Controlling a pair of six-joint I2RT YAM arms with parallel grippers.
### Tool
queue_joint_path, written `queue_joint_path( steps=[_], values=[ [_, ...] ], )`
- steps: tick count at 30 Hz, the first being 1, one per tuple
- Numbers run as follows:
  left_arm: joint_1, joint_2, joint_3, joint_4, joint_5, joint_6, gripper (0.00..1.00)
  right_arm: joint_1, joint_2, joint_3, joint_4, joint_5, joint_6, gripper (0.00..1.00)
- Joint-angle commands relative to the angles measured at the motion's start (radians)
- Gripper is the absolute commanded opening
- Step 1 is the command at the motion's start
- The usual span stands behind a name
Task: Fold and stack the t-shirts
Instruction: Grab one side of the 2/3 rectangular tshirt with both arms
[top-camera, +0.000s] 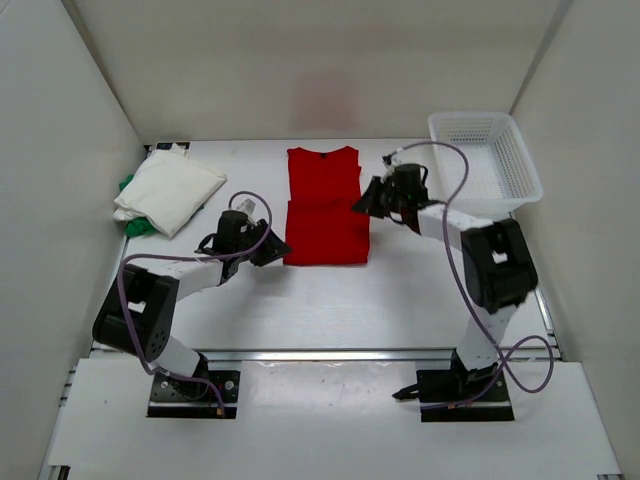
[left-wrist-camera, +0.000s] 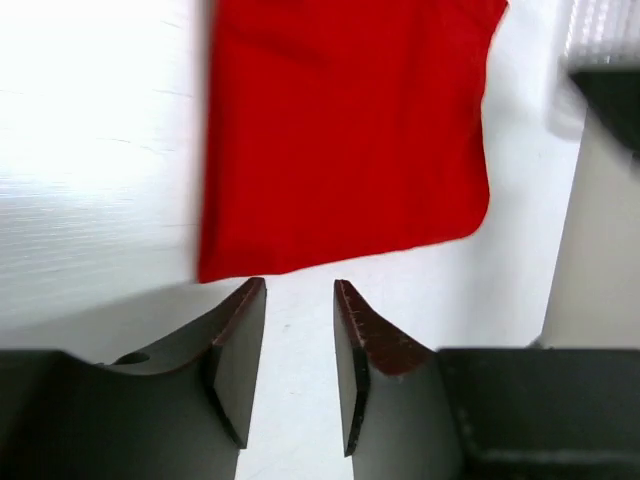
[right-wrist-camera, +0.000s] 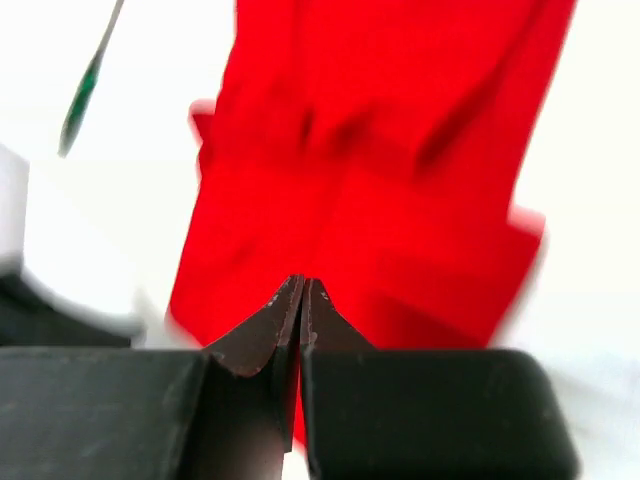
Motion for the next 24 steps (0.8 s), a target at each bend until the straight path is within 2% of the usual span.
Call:
queue_joint_path(
  steps=[1,3,5,8,10,11,16,18,20,24],
  values=[
    [0.046,-0.050,-0.035,-0.060,-0.017,0.043,0.45,-0.013,-0.185,-0.293,0.198,-0.083,0.083,0.00],
    [0.060,-0.027,-0.039,-0.078,0.001,0.057,0.47,-0.020,-0.297,-0.422,0.229,-0.088,0.104,0.06],
    [0.067,-0.016,-0.053,-0.078,-0.007,0.065,0.50,-0.028,-0.343,-0.534,0.221,-0.107,0.104,0.13],
    [0.069,0.016,-0.064,-0.035,0.022,0.046,0.51,-0.027,-0.367,-0.600,0.220,-0.108,0.066,0.14],
    [0.073,0.027,-0.059,-0.029,0.027,0.046,0.50,-0.045,-0.342,-0.585,0.197,-0.159,0.055,0.02],
    [0.061,0.026,-0.056,-0.032,0.020,0.045,0.51,-0.046,-0.333,-0.581,0.198,-0.158,0.051,0.00],
    [0.063,-0.010,-0.067,-0.031,0.000,0.040,0.50,-0.016,-0.422,-0.568,0.152,-0.121,0.035,0.00],
    [0.061,-0.020,-0.070,-0.028,-0.010,0.037,0.54,-0.008,-0.452,-0.576,0.177,-0.118,0.046,0.00],
    [0.057,-0.002,-0.050,-0.038,-0.004,0.040,0.54,-0.008,-0.431,-0.539,0.180,-0.094,0.038,0.00],
    [0.041,0.022,-0.047,-0.015,-0.013,0.022,0.48,-0.028,-0.259,-0.452,0.181,-0.138,0.047,0.01]
  ],
)
